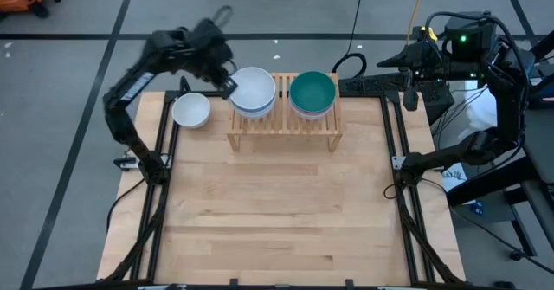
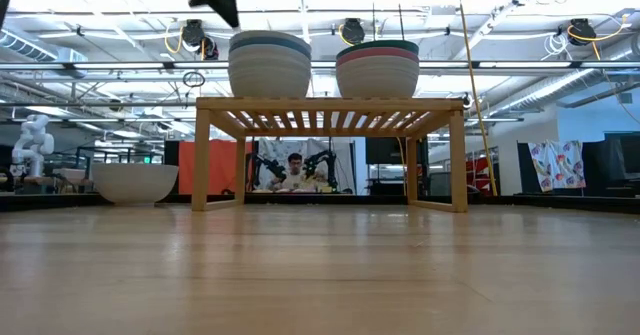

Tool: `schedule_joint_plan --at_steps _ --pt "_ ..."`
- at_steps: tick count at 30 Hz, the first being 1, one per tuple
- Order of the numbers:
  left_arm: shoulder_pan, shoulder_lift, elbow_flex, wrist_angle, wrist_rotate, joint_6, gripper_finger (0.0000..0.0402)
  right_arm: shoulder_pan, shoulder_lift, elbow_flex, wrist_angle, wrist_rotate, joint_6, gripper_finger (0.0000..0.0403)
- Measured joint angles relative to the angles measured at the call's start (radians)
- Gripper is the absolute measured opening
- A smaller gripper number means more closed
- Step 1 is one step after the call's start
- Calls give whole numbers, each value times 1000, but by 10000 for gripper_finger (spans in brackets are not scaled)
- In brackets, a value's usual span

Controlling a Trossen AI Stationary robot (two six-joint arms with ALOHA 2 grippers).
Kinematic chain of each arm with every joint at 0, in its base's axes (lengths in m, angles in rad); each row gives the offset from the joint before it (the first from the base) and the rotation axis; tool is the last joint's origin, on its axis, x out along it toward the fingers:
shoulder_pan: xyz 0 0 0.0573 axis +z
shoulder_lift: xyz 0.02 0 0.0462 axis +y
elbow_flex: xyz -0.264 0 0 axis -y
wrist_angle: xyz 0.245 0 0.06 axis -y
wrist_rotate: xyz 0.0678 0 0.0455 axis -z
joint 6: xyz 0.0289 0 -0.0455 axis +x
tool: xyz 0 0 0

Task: Place and stack bowls onto a shelf
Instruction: Stack the white bowl on top of the green bowl on the shelf

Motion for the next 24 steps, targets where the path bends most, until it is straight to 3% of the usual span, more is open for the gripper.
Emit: schedule_joint_plan --at_steps 7,15,24 --pt "2 -118 96 -73 -201 -112 2 0 0 0 0 -2 0 134" --pt "38 -162 91 -70 -231 -161 16 0 0 0 15 -3 0 134" --pt "127 -163 -37 -71 -228 -219 22 0 0 0 15 -3 0 134"
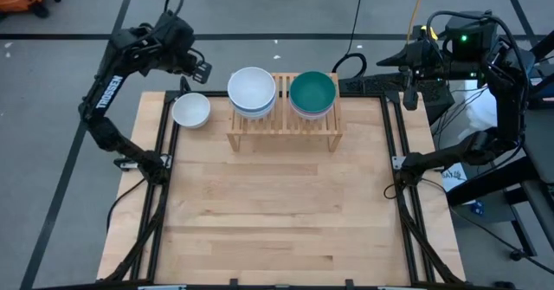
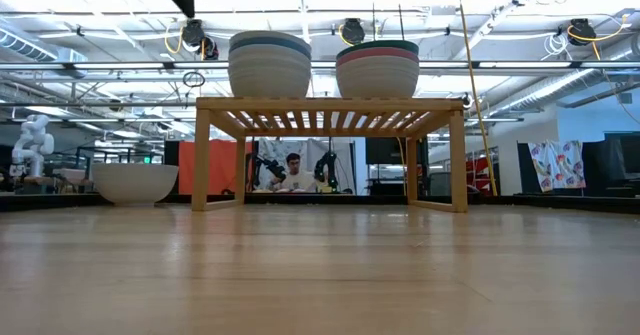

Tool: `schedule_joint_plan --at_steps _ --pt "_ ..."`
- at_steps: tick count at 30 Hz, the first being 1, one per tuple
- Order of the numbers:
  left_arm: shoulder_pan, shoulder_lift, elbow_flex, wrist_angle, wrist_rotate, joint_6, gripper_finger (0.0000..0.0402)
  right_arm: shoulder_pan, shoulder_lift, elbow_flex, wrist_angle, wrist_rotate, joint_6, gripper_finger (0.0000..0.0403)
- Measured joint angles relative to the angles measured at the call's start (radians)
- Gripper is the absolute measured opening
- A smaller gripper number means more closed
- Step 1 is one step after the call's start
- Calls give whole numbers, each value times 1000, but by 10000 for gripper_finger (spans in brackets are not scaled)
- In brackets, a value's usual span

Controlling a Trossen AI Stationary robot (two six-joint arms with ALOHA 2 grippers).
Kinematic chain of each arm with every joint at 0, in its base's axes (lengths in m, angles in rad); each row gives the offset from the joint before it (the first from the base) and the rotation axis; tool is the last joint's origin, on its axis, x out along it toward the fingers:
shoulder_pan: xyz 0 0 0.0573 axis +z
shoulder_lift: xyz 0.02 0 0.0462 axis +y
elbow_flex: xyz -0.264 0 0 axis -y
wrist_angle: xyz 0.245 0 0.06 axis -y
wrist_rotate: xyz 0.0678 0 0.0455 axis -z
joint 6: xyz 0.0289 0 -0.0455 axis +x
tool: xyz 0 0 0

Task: Place and stack bowls onto a shelf
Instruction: Stack the white bowl on top of the green bowl on the shelf

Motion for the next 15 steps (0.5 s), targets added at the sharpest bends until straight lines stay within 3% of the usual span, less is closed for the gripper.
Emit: schedule_joint_plan --at_steps 15 --pt "89 -1 -324 0 6 -21 87 0 0 0 0 0 0 134"
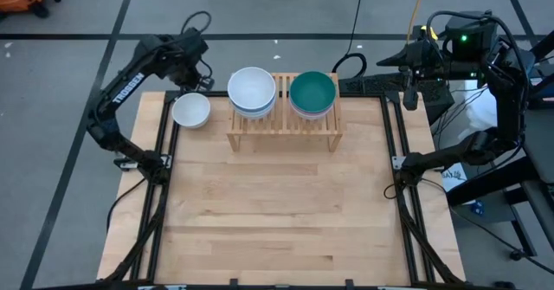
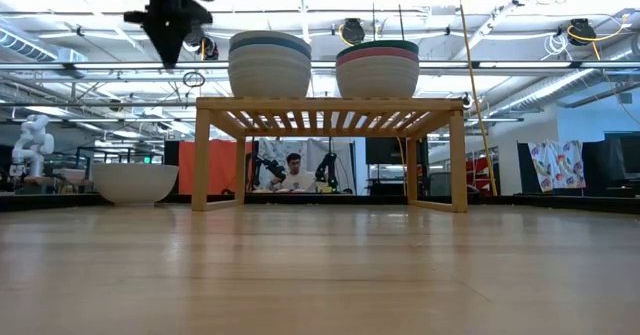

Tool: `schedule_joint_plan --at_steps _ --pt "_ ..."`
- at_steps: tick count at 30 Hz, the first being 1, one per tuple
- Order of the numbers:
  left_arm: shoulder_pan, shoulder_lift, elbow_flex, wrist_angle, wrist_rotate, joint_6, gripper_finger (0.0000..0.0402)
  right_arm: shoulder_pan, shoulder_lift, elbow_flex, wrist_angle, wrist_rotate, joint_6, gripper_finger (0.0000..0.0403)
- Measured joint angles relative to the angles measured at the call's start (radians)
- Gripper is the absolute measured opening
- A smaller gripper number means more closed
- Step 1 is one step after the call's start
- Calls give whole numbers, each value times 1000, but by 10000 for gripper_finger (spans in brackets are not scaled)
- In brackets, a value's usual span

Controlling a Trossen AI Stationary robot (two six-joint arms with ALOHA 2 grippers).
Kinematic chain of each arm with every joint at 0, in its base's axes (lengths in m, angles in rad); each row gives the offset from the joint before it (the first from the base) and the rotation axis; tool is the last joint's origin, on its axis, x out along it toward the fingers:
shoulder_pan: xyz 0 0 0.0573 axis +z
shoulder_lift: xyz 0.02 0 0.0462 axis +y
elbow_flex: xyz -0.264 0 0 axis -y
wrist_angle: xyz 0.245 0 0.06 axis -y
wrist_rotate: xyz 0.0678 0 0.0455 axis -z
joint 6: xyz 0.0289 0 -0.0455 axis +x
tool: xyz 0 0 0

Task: Place and stack bowls onto a shelf
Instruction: Stack the white bowl on top of the green bowl on the shelf

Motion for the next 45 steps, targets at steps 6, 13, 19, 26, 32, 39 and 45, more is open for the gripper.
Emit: schedule_joint_plan --at_steps 6,13,19,26,32,39,45 --pt "21 0 -135 0 3 -18 88 0 0 0 0 0 0 134" --pt "51 0 -274 0 167 -195 88 0 0 0 0 0 0 134" --pt "70 0 -390 1 171 -370 88 0 0 0 0 0 0 134" --pt "70 0 -521 11 147 -513 88 0 0 0 0 0 0 134" --pt "77 0 -609 38 78 -702 88 0 0 0 0 0 0 134" --pt "82 0 -647 154 54 -848 88 0 0 0 0 0 0 134" --pt "93 0 -647 177 24 -941 88 0 0 0 -1 0 0 134"
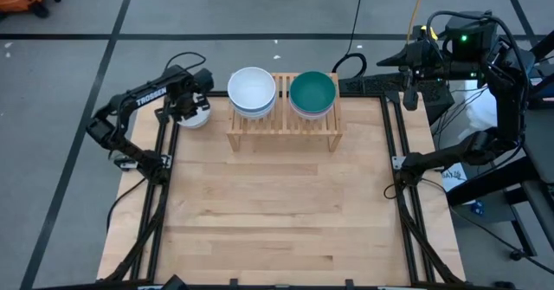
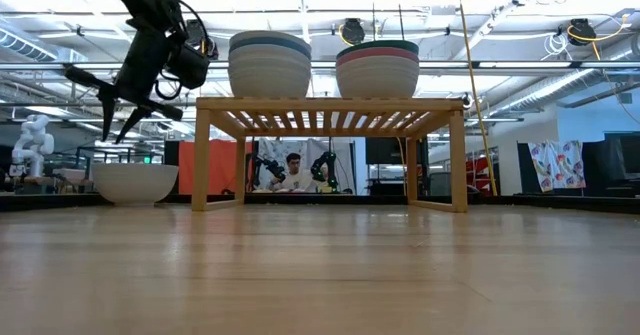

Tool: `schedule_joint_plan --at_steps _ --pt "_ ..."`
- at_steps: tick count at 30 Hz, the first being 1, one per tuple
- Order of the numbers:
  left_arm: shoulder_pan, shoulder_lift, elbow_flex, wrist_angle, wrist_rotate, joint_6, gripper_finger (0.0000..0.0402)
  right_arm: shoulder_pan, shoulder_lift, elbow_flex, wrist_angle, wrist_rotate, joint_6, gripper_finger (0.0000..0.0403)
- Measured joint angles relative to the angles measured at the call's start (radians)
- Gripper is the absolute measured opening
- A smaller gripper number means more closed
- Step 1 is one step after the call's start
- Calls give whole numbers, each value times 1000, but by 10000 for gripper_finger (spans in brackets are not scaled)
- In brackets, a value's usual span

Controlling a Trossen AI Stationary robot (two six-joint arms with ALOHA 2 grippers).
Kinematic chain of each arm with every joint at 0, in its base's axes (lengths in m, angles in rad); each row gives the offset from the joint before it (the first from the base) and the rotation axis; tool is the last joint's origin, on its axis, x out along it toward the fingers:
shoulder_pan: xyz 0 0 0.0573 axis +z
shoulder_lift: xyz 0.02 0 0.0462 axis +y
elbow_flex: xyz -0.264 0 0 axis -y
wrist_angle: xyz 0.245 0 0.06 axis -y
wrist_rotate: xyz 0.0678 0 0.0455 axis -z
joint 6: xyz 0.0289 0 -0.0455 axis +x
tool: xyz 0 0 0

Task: Place and stack bowls onto a shelf
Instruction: Stack the white bowl on top of the green bowl on the shelf

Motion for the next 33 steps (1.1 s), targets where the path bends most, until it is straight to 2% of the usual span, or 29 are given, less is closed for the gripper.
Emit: schedule_joint_plan --at_steps 10,20,29,33 --pt "4 0 -2 2 0 -33 88 0 -9 0 -14 0 -33 134" --pt "2 0 -67 25 19 -97 88 0 -32 0 -13 0 -35 134" --pt "2 0 -138 187 60 -119 88 0 -36 0 -13 0 -35 134" --pt "2 0 -151 200 70 -123 88 0 -36 0 -13 0 -35 134"
